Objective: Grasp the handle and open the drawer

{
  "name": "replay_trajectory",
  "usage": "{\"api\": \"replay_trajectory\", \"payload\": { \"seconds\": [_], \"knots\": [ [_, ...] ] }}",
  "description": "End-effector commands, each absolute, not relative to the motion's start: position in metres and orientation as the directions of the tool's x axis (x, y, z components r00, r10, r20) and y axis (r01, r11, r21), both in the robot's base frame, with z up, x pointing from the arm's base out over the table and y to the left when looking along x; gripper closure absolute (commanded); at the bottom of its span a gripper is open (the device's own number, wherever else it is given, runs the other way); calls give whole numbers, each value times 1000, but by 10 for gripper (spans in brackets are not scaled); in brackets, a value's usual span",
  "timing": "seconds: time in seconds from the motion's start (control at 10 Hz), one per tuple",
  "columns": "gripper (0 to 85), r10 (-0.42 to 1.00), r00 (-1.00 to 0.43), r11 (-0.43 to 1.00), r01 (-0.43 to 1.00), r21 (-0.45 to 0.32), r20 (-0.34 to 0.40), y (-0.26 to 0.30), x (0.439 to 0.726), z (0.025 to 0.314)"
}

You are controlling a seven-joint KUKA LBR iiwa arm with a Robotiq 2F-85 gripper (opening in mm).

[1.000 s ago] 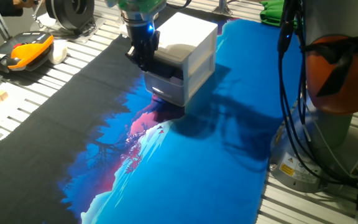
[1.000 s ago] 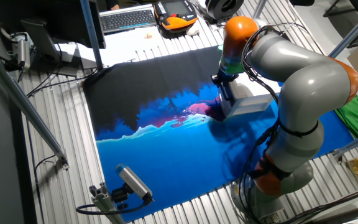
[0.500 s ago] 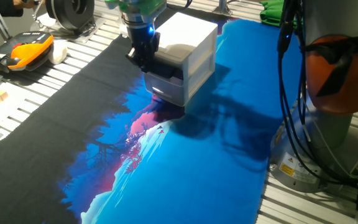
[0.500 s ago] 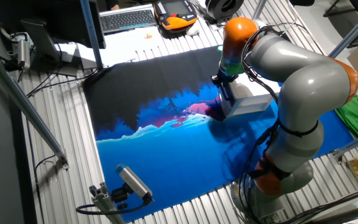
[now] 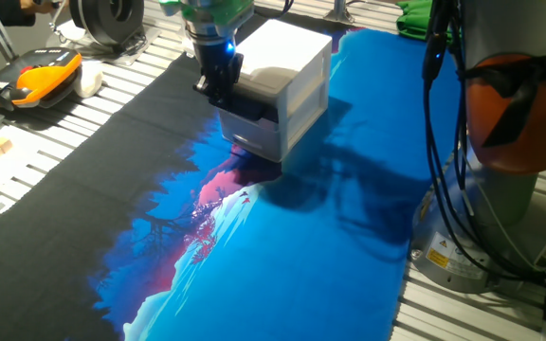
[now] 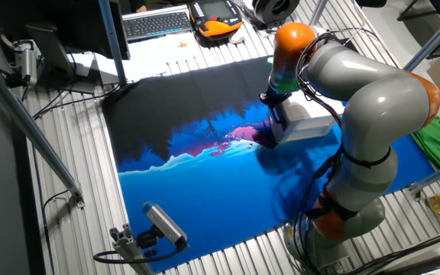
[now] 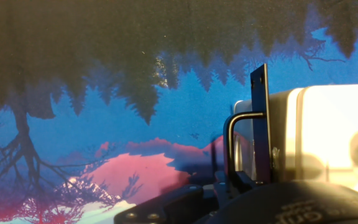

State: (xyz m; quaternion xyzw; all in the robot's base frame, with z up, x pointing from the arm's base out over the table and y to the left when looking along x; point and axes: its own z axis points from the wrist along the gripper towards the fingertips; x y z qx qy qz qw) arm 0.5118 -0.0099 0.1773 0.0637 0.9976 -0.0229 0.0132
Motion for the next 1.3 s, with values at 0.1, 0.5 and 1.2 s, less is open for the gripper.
{"api": "replay_trajectory", "payload": {
  "seconds": [0.1,0.5,1.2],
  "knots": [
    [680,125,-992,991,126,-43,-29,-10,512,175],
    [680,132,-991,991,133,-23,-13,-10,511,176],
    [850,105,-994,994,106,-23,-39,-11,509,175]
  ]
}}
